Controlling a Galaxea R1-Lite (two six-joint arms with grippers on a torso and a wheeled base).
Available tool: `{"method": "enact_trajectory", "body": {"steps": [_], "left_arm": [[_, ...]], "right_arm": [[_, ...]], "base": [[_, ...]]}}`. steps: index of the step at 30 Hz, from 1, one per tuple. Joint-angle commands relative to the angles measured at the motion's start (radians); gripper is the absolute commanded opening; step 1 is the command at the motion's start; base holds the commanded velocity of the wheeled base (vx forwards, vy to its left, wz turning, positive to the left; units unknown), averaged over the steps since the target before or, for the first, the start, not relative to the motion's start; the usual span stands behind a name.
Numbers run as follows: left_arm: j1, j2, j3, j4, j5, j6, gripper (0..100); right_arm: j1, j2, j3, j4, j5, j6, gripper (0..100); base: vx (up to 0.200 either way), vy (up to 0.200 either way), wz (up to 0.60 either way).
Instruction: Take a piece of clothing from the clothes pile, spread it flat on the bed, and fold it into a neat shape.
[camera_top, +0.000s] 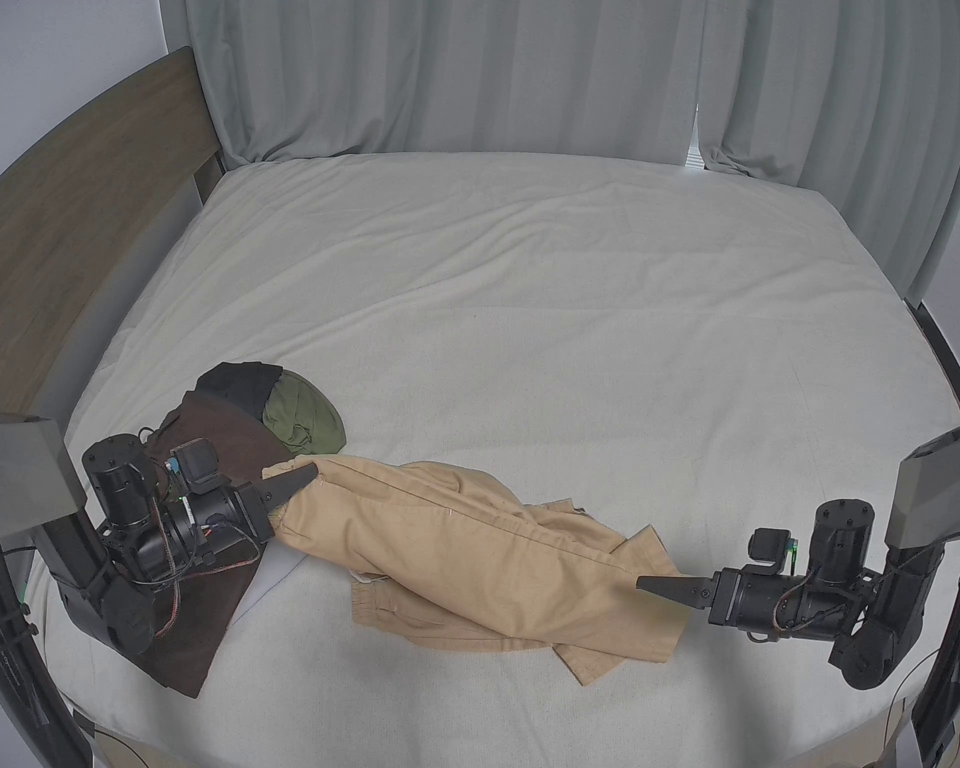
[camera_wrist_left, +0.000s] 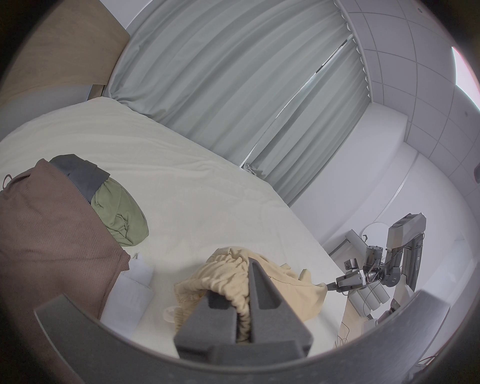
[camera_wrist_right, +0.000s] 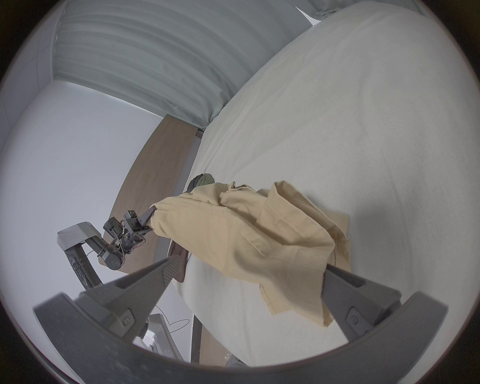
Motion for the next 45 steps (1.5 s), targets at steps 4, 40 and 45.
{"method": "enact_trajectory", "body": {"steps": [4, 40, 45], "left_arm": [[0.000, 0.002, 0.005, 0.000, 0.000, 0.000, 0], [0.001, 0.003, -0.014, -0.001, 0.000, -0.003, 0], [0.004, 0.000, -0.038, -0.001, 0.003, -0.005, 0]], "right_arm": [[-0.003, 0.036, -0.031, -0.002, 0.001, 0.003, 100], [0.053, 0.022, -0.058, -0.003, 0.001, 0.073, 0], [0.043, -0.036, -0.055, -0.003, 0.002, 0.073, 0]], "base": [[0.000, 0.000, 0.00], [0.000, 0.000, 0.00], [0.000, 0.000, 0.00]]}}
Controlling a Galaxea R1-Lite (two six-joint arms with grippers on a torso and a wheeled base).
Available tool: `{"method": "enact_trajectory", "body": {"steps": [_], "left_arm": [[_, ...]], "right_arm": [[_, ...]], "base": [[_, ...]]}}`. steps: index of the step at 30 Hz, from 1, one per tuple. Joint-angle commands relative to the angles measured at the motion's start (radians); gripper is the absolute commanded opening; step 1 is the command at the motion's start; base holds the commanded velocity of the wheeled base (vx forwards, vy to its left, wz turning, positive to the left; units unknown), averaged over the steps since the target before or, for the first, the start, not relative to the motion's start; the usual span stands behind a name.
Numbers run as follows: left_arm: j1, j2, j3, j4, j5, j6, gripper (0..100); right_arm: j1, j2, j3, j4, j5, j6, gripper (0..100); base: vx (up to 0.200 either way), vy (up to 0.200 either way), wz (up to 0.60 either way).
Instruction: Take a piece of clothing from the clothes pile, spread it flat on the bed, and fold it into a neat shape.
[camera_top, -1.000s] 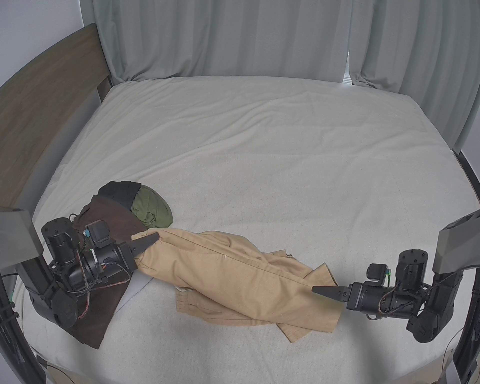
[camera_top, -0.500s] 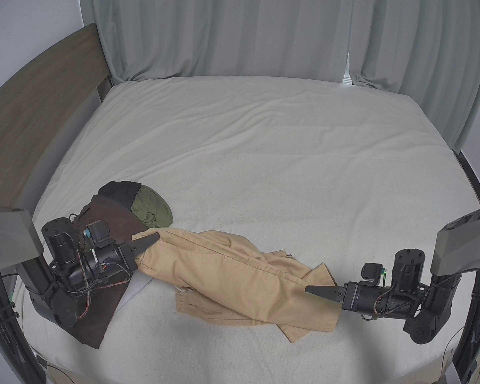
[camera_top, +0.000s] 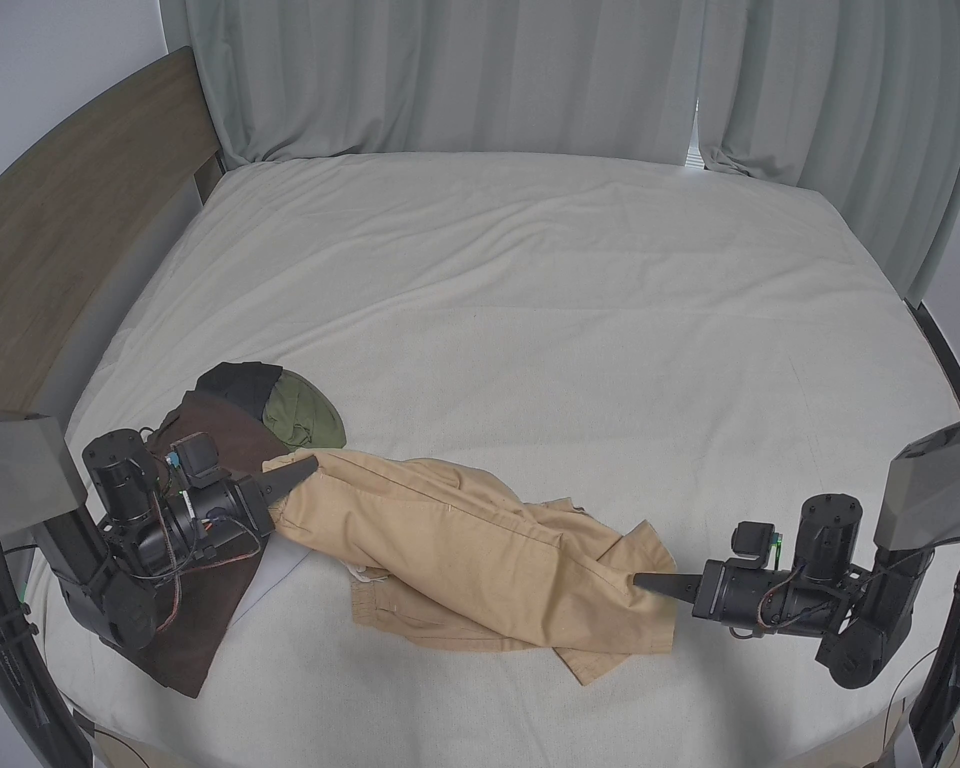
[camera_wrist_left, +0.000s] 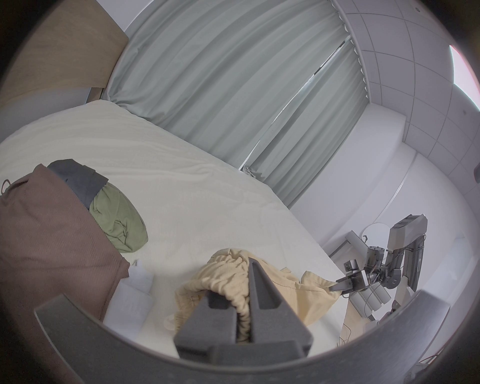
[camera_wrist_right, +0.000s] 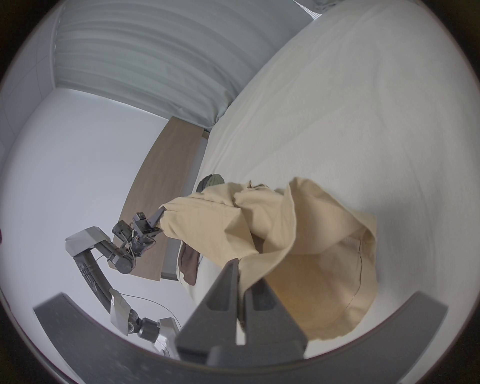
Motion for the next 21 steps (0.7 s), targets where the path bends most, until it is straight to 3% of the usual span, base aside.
{"method": "enact_trajectory", "body": {"steps": [1, 9, 16, 19, 20, 21], "left_arm": [[0.003, -0.003, -0.022, -0.001, 0.002, -0.001, 0], [0.018, 0.000, -0.039, -0.001, 0.002, -0.003, 0], [0.023, 0.009, -0.047, -0.001, 0.004, -0.001, 0], [0.023, 0.009, -0.047, -0.001, 0.002, -0.003, 0], [0.023, 0.009, -0.047, -0.001, 0.002, -0.003, 0], [0.023, 0.009, -0.047, -0.001, 0.002, -0.003, 0]], "right_arm": [[-0.010, -0.063, 0.003, 0.000, 0.001, -0.001, 0], [-0.083, -0.069, -0.024, 0.001, 0.004, -0.003, 0], [-0.084, -0.046, -0.022, 0.001, 0.018, -0.003, 0], [-0.086, -0.045, -0.014, 0.001, 0.057, -0.001, 0], [-0.084, -0.043, -0.013, 0.003, 0.064, -0.001, 100], [-0.081, -0.040, -0.013, 0.003, 0.066, -0.001, 100]], "base": [[0.000, 0.000, 0.00], [0.000, 0.000, 0.00], [0.000, 0.000, 0.00], [0.000, 0.000, 0.00], [0.000, 0.000, 0.00], [0.000, 0.000, 0.00]]}}
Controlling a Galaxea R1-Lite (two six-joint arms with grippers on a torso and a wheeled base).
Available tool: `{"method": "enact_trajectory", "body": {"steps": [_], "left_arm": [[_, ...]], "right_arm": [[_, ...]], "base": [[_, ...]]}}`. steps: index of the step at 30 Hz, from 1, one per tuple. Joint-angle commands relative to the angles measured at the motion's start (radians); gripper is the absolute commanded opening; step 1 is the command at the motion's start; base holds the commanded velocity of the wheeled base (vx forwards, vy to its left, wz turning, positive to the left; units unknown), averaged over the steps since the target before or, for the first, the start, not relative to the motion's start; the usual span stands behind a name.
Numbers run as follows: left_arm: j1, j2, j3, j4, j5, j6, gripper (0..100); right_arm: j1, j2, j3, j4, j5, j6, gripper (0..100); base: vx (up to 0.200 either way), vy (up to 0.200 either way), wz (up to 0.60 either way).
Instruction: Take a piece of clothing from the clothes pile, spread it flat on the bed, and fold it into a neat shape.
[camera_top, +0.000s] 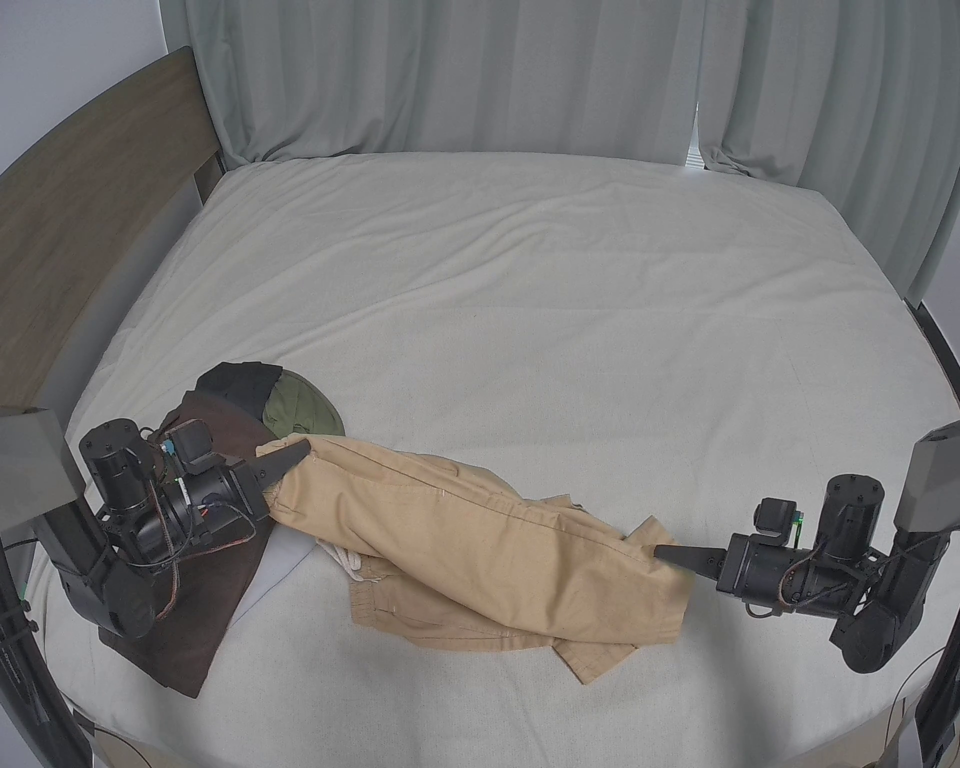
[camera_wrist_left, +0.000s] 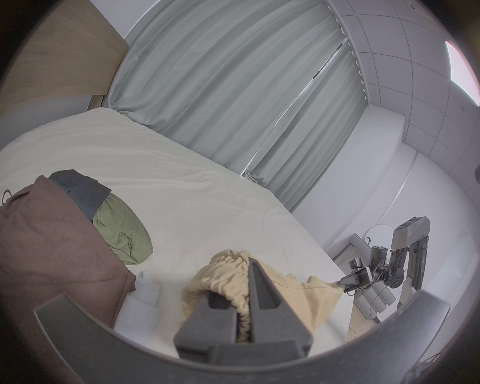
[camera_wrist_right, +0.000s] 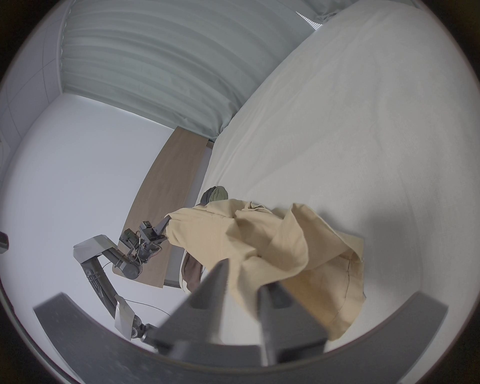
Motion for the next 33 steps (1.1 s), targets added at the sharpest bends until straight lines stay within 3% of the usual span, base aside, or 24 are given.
{"method": "enact_trajectory", "body": {"steps": [1, 28, 29, 33], "left_arm": [[0.000, 0.003, -0.001, 0.000, -0.001, -0.001, 0], [-0.001, 0.007, -0.001, -0.002, -0.001, -0.001, 0], [-0.001, 0.007, -0.001, 0.000, -0.001, -0.001, 0], [-0.001, 0.007, -0.001, 0.000, -0.001, -0.001, 0]], "right_arm": [[0.008, 0.013, 0.004, -0.001, 0.004, 0.002, 100], [0.047, 0.070, -0.028, -0.007, 0.004, 0.004, 100], [0.047, 0.070, -0.030, -0.007, 0.004, 0.004, 0], [0.049, 0.070, -0.028, -0.006, 0.004, 0.004, 0]], "base": [[0.000, 0.000, 0.00], [0.000, 0.000, 0.00], [0.000, 0.000, 0.00], [0.000, 0.000, 0.00]]}}
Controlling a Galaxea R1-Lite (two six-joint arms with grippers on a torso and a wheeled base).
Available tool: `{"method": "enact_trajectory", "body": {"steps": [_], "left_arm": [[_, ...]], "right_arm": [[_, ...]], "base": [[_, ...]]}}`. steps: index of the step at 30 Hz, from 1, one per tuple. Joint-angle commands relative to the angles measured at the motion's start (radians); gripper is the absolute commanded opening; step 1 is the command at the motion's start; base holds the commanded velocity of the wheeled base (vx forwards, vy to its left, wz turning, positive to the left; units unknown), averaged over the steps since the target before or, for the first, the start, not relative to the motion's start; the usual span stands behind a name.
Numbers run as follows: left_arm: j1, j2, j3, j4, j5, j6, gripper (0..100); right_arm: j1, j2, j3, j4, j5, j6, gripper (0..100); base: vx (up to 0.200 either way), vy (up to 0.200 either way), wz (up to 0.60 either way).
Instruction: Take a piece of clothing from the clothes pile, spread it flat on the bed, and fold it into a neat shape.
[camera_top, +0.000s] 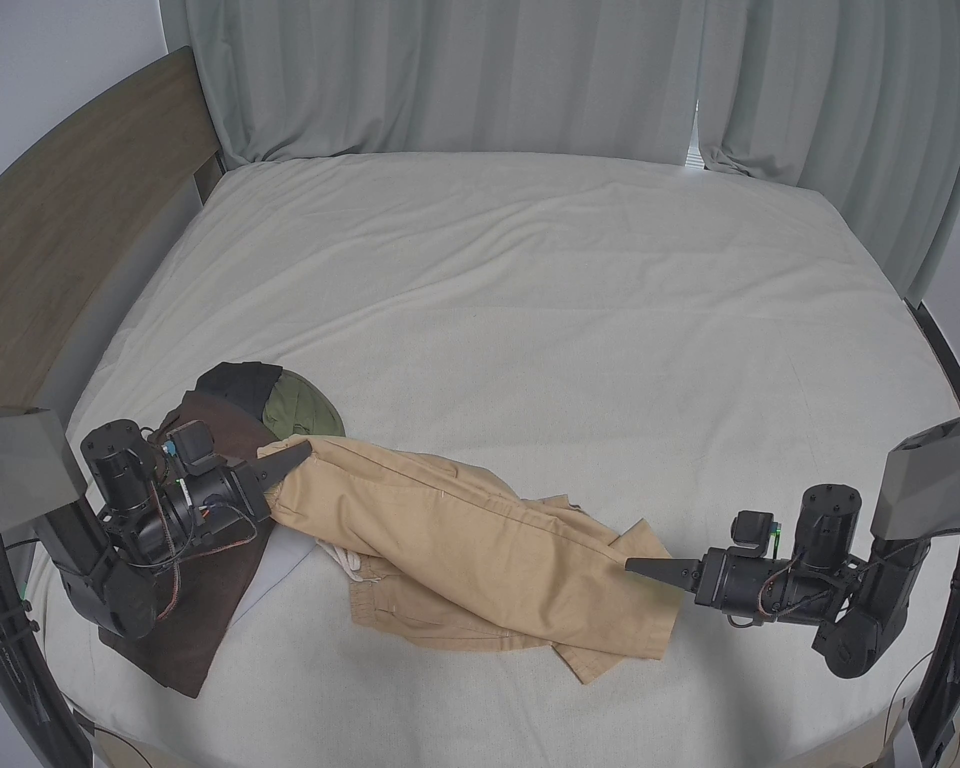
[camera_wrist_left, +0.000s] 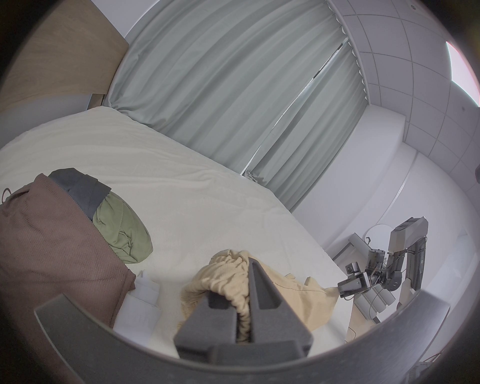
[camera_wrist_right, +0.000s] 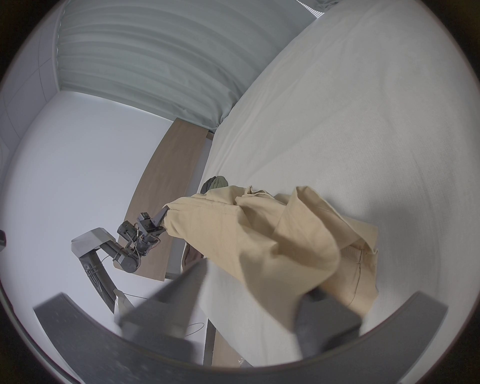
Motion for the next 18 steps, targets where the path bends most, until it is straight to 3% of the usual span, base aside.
{"method": "enact_trajectory", "body": {"steps": [1, 8, 18], "left_arm": [[0.000, 0.002, 0.000, 0.000, 0.000, -0.001, 0], [0.002, 0.001, -0.015, -0.002, 0.000, -0.001, 0], [0.006, -0.056, -0.028, -0.002, -0.008, -0.007, 0]], "right_arm": [[0.001, 0.008, 0.001, 0.001, 0.000, 0.000, 0], [-0.003, 0.011, 0.004, 0.001, 0.000, 0.001, 0], [-0.003, -0.158, 0.018, 0.004, 0.000, 0.000, 0]], "base": [[0.000, 0.000, 0.00], [0.000, 0.000, 0.00], [0.000, 0.000, 0.00]]}}
